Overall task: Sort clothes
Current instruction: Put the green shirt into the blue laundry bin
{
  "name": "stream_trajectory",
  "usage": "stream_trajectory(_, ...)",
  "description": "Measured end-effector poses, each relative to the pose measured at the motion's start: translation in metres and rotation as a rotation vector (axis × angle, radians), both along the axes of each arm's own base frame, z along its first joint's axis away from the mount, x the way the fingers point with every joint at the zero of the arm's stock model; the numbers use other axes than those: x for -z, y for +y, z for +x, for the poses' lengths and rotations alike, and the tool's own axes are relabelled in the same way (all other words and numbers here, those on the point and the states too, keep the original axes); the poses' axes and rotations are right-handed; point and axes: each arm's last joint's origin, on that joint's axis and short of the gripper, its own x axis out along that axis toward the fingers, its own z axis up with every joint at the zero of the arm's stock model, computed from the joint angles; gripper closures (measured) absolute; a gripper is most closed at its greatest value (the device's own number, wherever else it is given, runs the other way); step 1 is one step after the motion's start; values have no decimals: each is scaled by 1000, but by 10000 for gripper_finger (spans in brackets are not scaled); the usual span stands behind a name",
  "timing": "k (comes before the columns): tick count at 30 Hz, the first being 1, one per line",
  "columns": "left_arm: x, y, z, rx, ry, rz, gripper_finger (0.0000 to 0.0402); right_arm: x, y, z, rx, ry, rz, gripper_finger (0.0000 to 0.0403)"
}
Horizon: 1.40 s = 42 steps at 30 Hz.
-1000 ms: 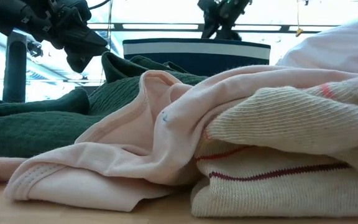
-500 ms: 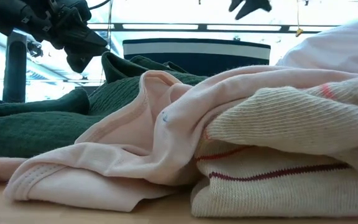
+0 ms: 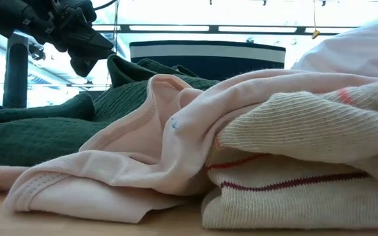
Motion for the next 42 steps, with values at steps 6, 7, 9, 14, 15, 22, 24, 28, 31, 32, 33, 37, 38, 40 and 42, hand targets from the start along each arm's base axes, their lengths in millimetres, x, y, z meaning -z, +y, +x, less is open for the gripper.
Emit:
stream_trajectory(6, 0, 0, 0, 0, 0, 0, 296, 15, 24, 14, -67, 58, 4, 216)
stream_trajectory(7, 0, 0, 0, 0, 0, 0, 296, 19, 28, 17, -82, 69, 6, 216)
stream_trajectory(9, 0, 0, 0, 0, 0, 0, 296, 29, 38, 24, -107, 106, 10, 216)
stream_trajectory(14, 0, 0, 0, -1, 0, 0, 296, 57, 63, 51, -197, 128, -2, 214)
stream_trajectory(15, 0, 0, 0, -1, 0, 0, 296, 64, 68, 58, -225, 130, -11, 213)
stream_trajectory(22, 0, 0, 0, -1, -2, 0, 296, 124, 97, 112, -396, 159, -46, 215)
stream_trajectory(24, 0, 0, 0, -1, -2, 0, 296, 144, 102, 127, -430, 168, -21, 214)
stream_trajectory(28, 0, 0, 0, -1, -1, -3, 296, 183, 110, 149, -448, 183, -7, 213)
stream_trajectory(31, 0, 0, 0, -1, -1, -3, 296, 208, 110, 160, -432, 197, -19, 213)
stream_trajectory(32, 0, 0, 0, -1, -1, -3, 296, 216, 109, 164, -425, 204, -21, 213)
stream_trajectory(33, 0, 0, 0, -2, -1, -4, 296, 224, 108, 167, -418, 214, -22, 213)
stream_trajectory(37, 0, 0, 0, -2, -1, -7, 296, 248, 100, 184, -378, 215, -34, 213)
stream_trajectory(38, 0, 0, 0, -3, -1, -7, 296, 254, 97, 189, -366, 215, -37, 213)
stream_trajectory(40, 0, 0, 0, -2, -1, -7, 296, 269, 92, 197, -358, 227, -43, 213)
stream_trajectory(42, 0, 0, 0, -2, -1, -8, 296, 282, 87, 204, -345, 247, -39, 221)
